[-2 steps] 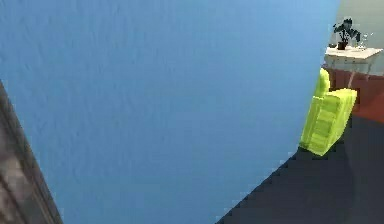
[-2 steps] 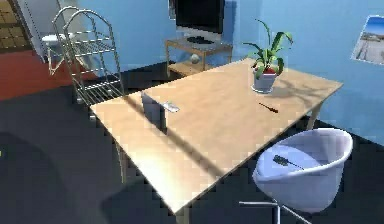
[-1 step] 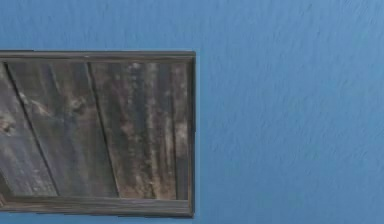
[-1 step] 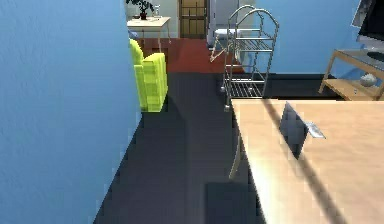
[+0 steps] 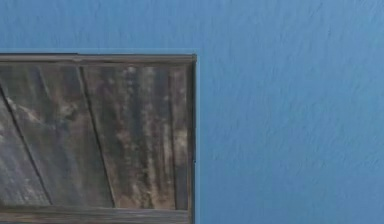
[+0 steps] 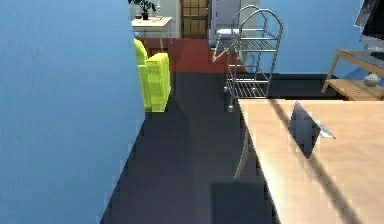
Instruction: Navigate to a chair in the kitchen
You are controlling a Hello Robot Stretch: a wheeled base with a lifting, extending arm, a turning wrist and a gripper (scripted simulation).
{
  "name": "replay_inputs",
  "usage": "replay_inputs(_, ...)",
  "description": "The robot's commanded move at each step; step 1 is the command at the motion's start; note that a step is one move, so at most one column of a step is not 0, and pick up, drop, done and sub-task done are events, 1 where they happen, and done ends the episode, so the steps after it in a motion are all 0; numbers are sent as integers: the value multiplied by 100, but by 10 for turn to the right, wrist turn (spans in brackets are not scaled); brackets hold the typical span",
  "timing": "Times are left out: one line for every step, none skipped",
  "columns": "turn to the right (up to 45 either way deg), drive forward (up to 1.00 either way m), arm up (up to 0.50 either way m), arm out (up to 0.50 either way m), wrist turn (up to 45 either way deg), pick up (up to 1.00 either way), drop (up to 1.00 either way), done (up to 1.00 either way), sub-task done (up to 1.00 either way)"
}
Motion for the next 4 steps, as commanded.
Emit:
replay_inputs(450,0,0,0,0,0,0,0,0)
replay_inputs(450,0,0,0,0,0,0,0,0)
replay_inputs(0,100,0,0,0,0,0,0,0)
replay_inputs(0,100,0,0,0,0,0,0,0)
